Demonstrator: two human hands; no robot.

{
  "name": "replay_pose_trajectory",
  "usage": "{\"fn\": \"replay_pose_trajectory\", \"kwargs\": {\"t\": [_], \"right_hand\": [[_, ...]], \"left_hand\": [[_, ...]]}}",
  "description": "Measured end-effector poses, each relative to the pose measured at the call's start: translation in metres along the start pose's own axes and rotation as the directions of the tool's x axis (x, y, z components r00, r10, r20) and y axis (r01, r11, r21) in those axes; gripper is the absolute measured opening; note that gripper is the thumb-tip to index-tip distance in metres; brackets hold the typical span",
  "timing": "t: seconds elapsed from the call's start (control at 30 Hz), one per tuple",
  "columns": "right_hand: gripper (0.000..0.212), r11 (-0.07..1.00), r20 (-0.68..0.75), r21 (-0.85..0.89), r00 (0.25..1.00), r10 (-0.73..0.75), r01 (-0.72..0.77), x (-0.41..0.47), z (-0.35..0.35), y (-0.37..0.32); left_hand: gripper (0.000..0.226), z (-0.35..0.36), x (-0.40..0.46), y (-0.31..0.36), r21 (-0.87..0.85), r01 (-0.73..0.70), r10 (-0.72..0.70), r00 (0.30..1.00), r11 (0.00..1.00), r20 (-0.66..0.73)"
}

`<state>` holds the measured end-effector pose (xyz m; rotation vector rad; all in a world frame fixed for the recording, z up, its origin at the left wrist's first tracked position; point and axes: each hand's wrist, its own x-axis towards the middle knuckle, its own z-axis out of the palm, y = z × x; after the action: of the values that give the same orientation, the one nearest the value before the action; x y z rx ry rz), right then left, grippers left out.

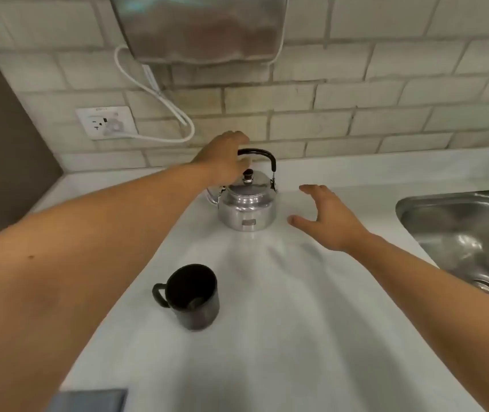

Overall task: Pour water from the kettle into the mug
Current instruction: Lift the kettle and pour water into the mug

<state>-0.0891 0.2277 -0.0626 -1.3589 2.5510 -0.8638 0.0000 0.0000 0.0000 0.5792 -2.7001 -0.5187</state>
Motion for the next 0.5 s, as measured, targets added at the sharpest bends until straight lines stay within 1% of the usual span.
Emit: {"fn": "replay_pose_trajectory", "kwargs": {"t": [0.1, 0.13, 0.2, 0.3, 0.43, 0.5], "right_hand": [[0.075, 0.999, -0.032, 0.038, 0.999, -0.021, 0.022, 0.030, 0.000, 0.012], [0.075, 0.999, -0.021, 0.046, 1.000, -0.023, 0.024, 0.040, 0.001, 0.014], [0.075, 0.995, -0.025, 0.093, 0.999, -0.025, 0.027, 0.064, 0.003, 0.020], [0.074, 0.986, -0.026, 0.162, 0.999, -0.039, 0.043, 0.096, 0.008, 0.021], [0.073, 0.968, 0.035, 0.248, 0.998, -0.060, 0.049, 0.127, 0.023, 0.008], [0.068, 0.956, 0.028, 0.287, 0.997, -0.071, 0.060, 0.136, 0.026, -0.002]], "left_hand": [[0.060, 0.016, 0.032, -0.007, 0.044, 0.081, -0.085, 0.989, 0.996, 0.120], [0.059, 0.021, 0.040, -0.010, 0.076, 0.106, -0.117, 0.979, 0.991, 0.165], [0.045, 0.030, 0.057, -0.016, 0.122, 0.116, -0.140, 0.967, 0.986, 0.213], [0.029, 0.035, 0.066, -0.025, 0.071, 0.093, -0.105, 0.975, 0.993, 0.195], [0.017, 0.036, 0.058, -0.027, -0.006, 0.074, -0.072, 0.982, 0.997, 0.176], [0.015, 0.035, 0.049, -0.023, -0.046, 0.064, -0.055, 0.984, 0.997, 0.171]]}}
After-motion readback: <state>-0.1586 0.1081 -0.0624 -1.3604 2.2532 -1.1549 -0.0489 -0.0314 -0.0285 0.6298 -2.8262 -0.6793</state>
